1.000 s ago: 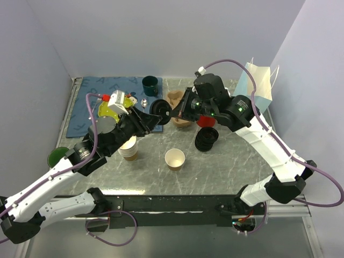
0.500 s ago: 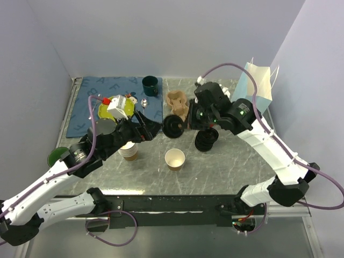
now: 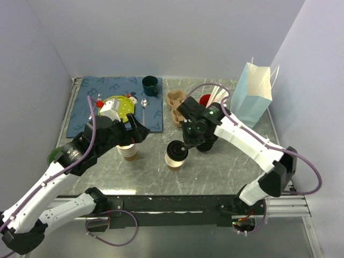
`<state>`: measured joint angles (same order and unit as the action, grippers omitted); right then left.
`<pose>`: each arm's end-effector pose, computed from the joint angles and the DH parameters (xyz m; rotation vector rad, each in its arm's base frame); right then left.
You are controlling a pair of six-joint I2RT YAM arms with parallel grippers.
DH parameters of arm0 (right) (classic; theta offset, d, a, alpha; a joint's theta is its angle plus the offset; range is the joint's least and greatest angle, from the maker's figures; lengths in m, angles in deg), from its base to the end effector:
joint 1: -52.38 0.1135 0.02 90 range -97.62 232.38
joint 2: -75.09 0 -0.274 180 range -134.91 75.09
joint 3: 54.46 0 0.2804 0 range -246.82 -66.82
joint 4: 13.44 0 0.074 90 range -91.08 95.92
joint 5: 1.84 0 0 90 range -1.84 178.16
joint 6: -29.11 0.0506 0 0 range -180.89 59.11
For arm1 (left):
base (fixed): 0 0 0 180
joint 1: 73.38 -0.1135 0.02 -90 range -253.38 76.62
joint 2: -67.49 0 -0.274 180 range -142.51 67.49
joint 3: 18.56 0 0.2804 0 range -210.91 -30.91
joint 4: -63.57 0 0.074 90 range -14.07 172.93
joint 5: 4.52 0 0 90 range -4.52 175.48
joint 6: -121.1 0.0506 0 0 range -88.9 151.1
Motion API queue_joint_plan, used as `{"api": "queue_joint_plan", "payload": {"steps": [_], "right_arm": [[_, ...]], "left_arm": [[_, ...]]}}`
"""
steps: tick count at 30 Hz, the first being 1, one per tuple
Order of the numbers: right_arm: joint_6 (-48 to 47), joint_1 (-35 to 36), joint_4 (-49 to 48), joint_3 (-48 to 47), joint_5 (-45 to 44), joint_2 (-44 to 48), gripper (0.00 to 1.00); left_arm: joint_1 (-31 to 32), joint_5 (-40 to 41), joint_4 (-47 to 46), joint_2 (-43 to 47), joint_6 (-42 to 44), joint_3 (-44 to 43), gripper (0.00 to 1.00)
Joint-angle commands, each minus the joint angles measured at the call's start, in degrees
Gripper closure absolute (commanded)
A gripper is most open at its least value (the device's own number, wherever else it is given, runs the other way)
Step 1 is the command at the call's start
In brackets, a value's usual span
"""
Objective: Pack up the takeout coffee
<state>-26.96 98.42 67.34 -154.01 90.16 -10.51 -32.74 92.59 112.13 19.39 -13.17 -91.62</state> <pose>0.2209 0.2317 0.3398 -0.3081 2.8085 0.4100 0.1597 -0.1288 0.3860 -0.1501 2.0722 -0.8218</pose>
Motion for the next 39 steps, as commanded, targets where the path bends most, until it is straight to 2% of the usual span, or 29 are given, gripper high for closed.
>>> {"api": "queue_joint_plan", "payload": {"steps": [1, 17, 39], "right_arm": [[-1.3, 1.4, 0.7, -4.0, -1.7, -3.9, 1.0], [1.0, 4.6, -1.8, -1.7, -9.9, -9.9, 1.0], [2.4, 5.6, -1.4, -1.1, -10.3, -14.4, 1.0]], "left_arm": [[-1.1, -3.3, 1.8, 2.2, 0.3, -0.4, 0.03], [-1.1, 1.2, 6.2, 11.5, 1.5, -2.1, 0.03], [-1.1, 1.8, 6.5, 11.8, 2.7, -3.7, 0.02]]}}
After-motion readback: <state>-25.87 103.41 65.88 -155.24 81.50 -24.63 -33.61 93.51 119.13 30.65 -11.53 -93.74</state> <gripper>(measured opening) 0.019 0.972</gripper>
